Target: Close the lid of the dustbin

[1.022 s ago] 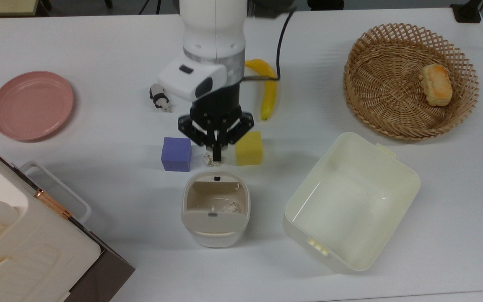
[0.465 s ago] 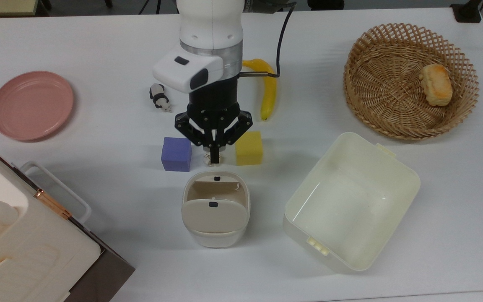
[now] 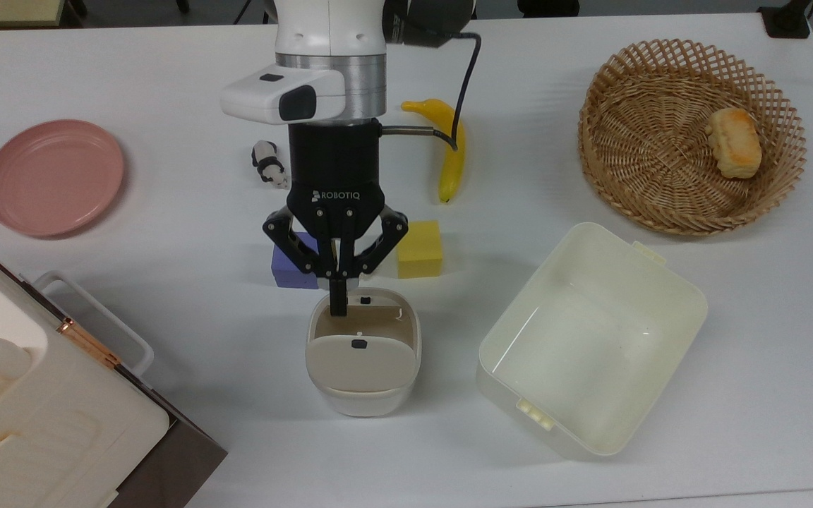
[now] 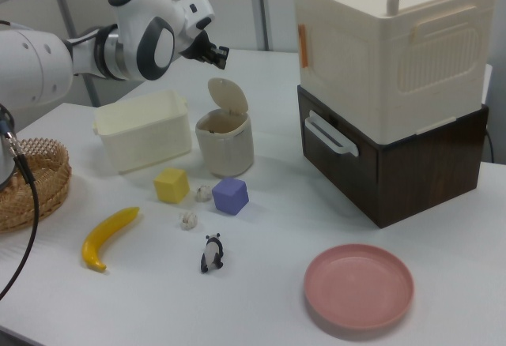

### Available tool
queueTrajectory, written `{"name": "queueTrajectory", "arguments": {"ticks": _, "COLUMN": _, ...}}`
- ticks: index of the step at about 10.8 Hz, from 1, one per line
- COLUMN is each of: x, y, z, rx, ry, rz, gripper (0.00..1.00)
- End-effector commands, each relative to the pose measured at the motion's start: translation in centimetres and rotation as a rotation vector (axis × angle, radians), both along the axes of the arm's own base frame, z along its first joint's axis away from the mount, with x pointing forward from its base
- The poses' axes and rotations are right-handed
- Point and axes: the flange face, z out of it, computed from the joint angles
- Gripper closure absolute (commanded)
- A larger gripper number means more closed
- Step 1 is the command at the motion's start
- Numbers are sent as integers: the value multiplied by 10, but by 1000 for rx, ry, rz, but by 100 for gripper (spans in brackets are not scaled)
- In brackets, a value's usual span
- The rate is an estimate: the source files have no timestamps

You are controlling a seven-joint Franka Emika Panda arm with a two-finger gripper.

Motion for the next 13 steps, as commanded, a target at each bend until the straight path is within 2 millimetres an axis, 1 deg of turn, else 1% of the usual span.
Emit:
{"name": "queueTrajectory", "arguments": {"ticks": 1, "x": 13, "y": -5, "z": -14, "rx": 36, "ry": -79, "rz": -27, "gripper": 100}}
{"name": "queueTrajectory", "arguments": {"ticks": 3, "x": 17, "y": -4, "z": -23, "rx": 41, "ry": -117, "rz": -25, "gripper": 100}}
{"name": "queueTrajectory", "arguments": {"ticks": 4, "x": 20, "y": -3, "z": -31, "rx": 48, "ry": -134, "rz": -28, "gripper": 100}}
{"name": "queueTrajectory", "arguments": {"ticks": 7, "x": 20, "y": -3, "z": -38, "rx": 45, "ry": -122, "rz": -28, "gripper": 100}}
{"name": "queueTrajectory", "arguments": {"ticks": 11, "x": 20, "y": -3, "z": -41, "rx": 33, "ry": -106, "rz": -21, "gripper": 100}}
{"name": "queueTrajectory", "arguments": {"ticks": 13, "x": 19, "y": -9, "z": -49, "rx": 25, "ry": -54, "rz": -28, "gripper": 100}}
